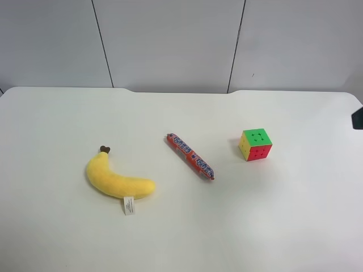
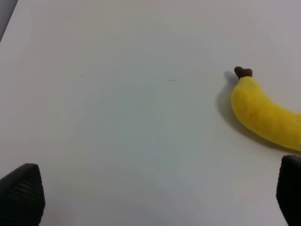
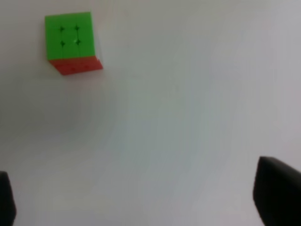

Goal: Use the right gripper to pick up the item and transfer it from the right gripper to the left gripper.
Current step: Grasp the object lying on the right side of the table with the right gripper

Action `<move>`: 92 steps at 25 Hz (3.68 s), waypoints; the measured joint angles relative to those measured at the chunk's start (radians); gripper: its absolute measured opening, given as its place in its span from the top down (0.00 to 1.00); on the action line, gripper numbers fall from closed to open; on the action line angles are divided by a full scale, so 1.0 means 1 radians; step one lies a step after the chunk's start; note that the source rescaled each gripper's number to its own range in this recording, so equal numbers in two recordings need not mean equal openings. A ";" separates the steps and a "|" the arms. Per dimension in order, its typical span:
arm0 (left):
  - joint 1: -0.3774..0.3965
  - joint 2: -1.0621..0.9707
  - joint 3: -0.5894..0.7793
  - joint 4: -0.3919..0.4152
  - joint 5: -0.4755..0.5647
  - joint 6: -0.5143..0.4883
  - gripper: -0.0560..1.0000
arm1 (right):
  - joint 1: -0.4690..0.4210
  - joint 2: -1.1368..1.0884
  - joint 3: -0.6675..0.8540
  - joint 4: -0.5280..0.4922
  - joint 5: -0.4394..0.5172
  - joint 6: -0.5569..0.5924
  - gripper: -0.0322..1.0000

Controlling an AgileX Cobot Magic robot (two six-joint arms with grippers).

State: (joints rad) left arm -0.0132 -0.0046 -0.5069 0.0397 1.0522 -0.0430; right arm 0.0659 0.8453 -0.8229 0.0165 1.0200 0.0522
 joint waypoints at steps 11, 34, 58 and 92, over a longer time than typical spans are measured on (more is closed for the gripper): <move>0.000 0.000 0.000 0.000 0.000 0.000 0.00 | 0.000 0.469 -0.204 0.126 -0.038 -0.128 0.00; 0.000 0.000 0.000 0.000 0.000 0.000 0.00 | 0.000 1.039 -0.459 0.246 0.020 -0.181 0.00; 0.000 0.000 0.000 0.000 0.000 0.000 0.00 | 0.093 1.103 -0.462 0.155 -0.141 -0.136 0.00; 0.000 0.000 0.000 0.000 0.000 0.000 0.00 | 0.095 1.185 -0.462 0.157 -0.195 -0.175 0.97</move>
State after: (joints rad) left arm -0.0132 -0.0050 -0.5069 0.0397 1.0522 -0.0430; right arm 0.1611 2.0301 -1.2850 0.1738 0.8253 -0.1228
